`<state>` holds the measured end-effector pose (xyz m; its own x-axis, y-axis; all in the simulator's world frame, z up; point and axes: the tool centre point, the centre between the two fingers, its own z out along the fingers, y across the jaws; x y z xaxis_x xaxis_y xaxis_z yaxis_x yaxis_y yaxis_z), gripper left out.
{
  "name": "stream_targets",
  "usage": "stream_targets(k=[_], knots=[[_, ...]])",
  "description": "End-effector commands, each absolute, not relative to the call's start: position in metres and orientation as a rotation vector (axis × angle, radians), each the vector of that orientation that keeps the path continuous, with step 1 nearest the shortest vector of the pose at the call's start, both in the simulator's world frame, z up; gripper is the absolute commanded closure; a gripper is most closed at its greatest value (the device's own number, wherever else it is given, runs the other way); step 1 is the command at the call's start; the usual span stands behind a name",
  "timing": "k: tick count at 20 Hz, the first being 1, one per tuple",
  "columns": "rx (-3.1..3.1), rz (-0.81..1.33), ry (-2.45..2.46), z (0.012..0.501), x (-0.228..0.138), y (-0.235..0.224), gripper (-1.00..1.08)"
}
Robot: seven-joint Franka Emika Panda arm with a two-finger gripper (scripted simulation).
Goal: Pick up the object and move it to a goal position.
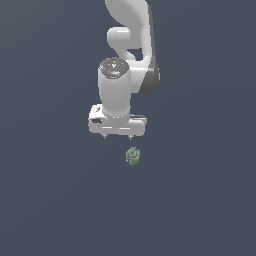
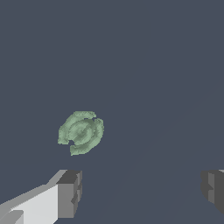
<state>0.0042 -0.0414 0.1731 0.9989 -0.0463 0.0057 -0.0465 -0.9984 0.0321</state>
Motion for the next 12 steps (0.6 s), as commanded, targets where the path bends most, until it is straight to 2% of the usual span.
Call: stream_targets(k=[1,12], knots=[[3.109,0.008,-0.072,0.1731,0.0042,-0.0414,-0.92],[3.073,-0.012,-0.029,0.1757,0.0003,-0.0434,-0.92]])
